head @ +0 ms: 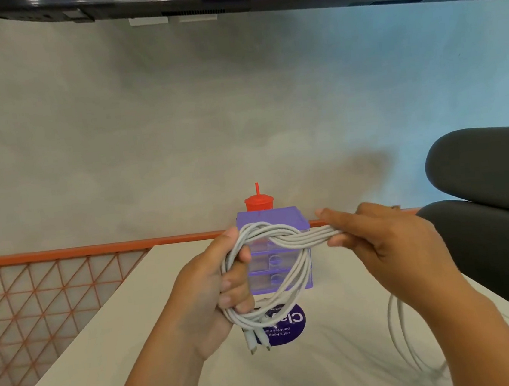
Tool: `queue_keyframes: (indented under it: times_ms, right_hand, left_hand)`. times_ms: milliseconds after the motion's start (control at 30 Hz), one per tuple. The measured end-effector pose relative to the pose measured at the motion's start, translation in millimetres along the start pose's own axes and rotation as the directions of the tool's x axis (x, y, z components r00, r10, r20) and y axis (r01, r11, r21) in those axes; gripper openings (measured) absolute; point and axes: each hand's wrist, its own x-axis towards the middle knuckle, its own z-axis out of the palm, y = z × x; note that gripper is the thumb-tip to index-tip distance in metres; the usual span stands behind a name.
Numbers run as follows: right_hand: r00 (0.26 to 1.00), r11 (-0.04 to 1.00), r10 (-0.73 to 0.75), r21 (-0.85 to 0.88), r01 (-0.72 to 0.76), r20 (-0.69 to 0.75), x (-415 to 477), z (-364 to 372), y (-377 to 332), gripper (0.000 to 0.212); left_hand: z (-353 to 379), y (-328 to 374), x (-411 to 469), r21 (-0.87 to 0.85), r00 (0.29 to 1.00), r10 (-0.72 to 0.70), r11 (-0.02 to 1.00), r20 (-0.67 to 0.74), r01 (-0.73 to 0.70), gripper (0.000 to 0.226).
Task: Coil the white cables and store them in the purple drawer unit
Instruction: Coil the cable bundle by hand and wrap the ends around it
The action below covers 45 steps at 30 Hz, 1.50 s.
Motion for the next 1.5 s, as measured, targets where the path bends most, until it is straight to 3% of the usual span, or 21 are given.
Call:
queue_keyframes:
  times_ms: [67,200,333,467,533,600,667,800,867,967,1033,1133,1267,1300,1433,1500]
  right_hand:
    - [0.996,0.999,-0.048,0.003,0.048,-0.069,0,4,3,0.056]
    - [0.996,0.992,-0.076,0.097,0.081,-0.046,1,11,-2,0.057]
    - [0.996,0.984,-0.087,0.157,0.088,-0.013,4,12,-10,0.037]
    - [0.992,0.99,-0.109,0.093,0.103,0.061,3,14,-15,0.023]
    - [0.984,0.992,-0.116,0.063,0.109,0.136,1,21,-23,0.043]
    - [0.978,0.991,-0.126,-0.01,0.13,0.165,0,29,-37,0.051]
    - [0.976,0.992,-0.088,-0.073,0.105,0.2,-3,37,-54,0.044]
    - [0.966,0.997,0.019,-0.081,0.002,0.258,0,36,-71,0.05]
    - [0.935,0.999,0.034,-0.029,-0.025,0.353,1,37,-64,0.048]
    - [0.889,0.989,0.013,0.123,-0.077,0.457,1,29,-53,0.025]
    - [0.846,0.972,-0.005,0.201,-0.121,0.534,1,21,-49,0.029]
    - [0.8,0.883,-0.048,0.399,-0.245,0.598,-1,21,-39,0.024]
    - [0.772,0.807,-0.113,0.511,-0.296,0.625,-4,24,-35,0.065]
    - [0.768,0.797,-0.122,0.523,-0.302,0.628,-5,24,-34,0.066]
    - [0.798,0.683,-0.085,0.618,-0.389,0.596,-3,23,-33,0.03]
    - [0.857,0.778,0.005,0.536,-0.328,0.516,-1,25,-37,0.017]
  left_hand:
    - [-4,1,-2,-0.012,0.994,-0.052,0.998,0.091,0.054,0.03]
    - [-18,3,-2,-0.041,0.964,-0.102,0.992,0.245,0.115,0.025]
    - [-29,2,4,-0.066,0.912,-0.128,0.984,0.389,0.166,0.025]
    - [-18,0,4,-0.027,0.955,-0.185,0.98,0.233,0.197,0.026]
    - [-9,-2,3,0.055,0.977,-0.184,0.982,0.11,0.179,0.028]
    - [-3,-4,1,0.178,0.994,-0.11,0.978,-0.023,0.113,0.039]
    - [3,-5,-1,0.286,0.996,-0.014,0.957,-0.084,0.038,0.036]
    - [8,-6,-4,0.332,0.994,0.05,0.943,-0.095,-0.016,0.034]
    - [10,-7,-5,0.372,0.996,0.052,0.928,-0.071,-0.022,0.036]
    - [12,-9,-5,0.505,0.995,0.096,0.86,-0.03,-0.068,0.044]
    - [12,-8,-6,0.571,0.992,0.129,0.813,0.012,-0.113,0.05]
    - [12,-5,-10,0.604,0.981,0.147,0.773,0.127,-0.194,0.037]
    - [11,-3,-14,0.614,0.967,0.071,0.76,0.244,-0.211,0.021]
    - [11,-2,-15,0.627,0.968,0.072,0.749,0.242,-0.212,0.016]
    - [15,-5,-12,0.6,0.975,0.167,0.769,0.145,-0.221,0.013]
    - [18,-8,-8,0.518,0.977,0.21,0.833,0.03,-0.195,0.013]
